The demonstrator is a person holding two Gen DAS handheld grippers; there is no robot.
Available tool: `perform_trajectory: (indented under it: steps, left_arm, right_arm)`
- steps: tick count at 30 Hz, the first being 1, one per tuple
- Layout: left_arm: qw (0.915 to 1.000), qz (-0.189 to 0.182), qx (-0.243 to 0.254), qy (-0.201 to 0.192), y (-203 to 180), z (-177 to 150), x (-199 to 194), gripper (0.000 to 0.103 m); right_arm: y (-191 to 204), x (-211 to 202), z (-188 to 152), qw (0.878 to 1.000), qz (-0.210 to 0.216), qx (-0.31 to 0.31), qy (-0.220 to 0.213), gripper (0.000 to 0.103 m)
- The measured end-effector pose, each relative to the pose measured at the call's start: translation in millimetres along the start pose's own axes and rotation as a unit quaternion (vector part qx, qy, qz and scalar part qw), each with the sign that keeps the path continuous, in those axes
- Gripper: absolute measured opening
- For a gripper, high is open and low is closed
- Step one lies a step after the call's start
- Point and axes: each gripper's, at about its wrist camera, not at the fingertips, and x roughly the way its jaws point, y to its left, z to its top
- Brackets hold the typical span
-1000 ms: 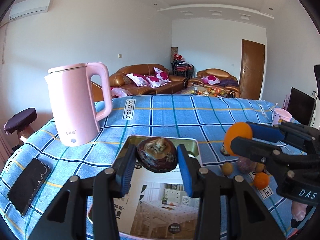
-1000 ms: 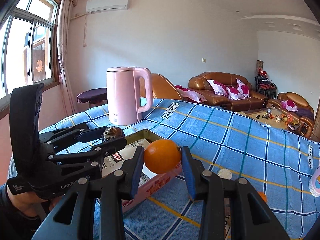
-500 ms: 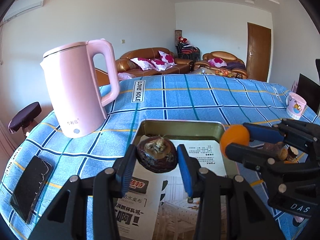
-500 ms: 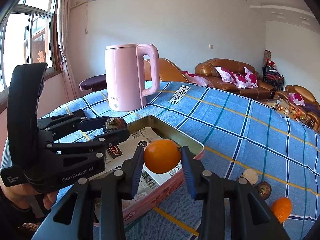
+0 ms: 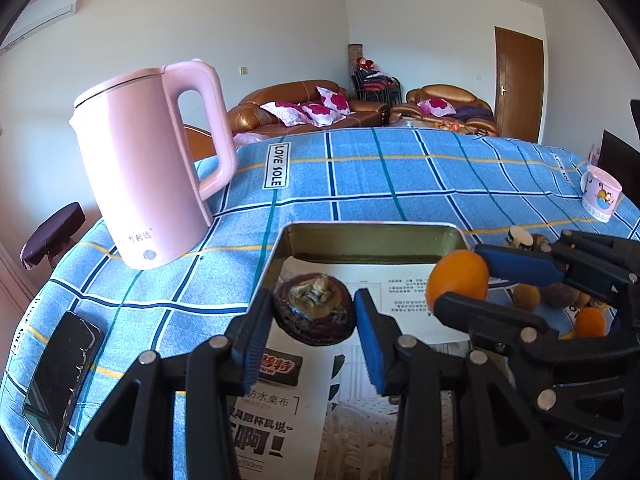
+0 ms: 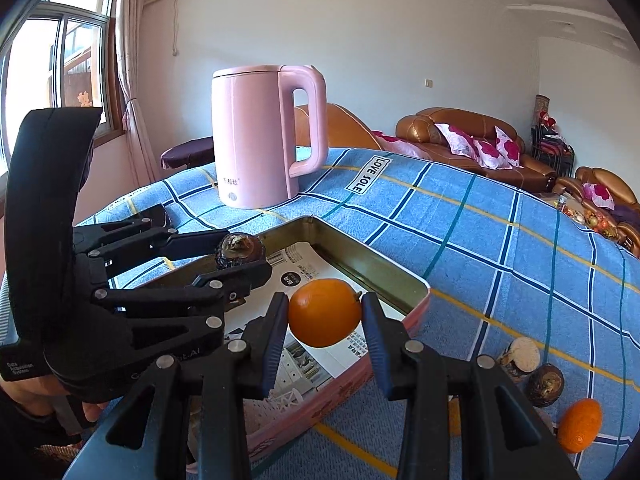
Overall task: Organize fruits
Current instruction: 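Carry the brown fruit with the left tool while the right tool carries the orange over the tin, then open the left tool over the tin while the right tool drops the orange in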
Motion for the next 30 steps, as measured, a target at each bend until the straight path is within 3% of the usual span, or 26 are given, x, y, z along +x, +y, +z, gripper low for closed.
perform_trajectory:
  steps: [30]
  left_arm:
    - [0.9993, 0.018, 0.012, 0.032, 3.6, -3.4, 16.0, 0.044]
  right_arm:
    - [5.8, 20.1, -4.1, 0.999, -0.008, -0.009, 0.033, 0.04]
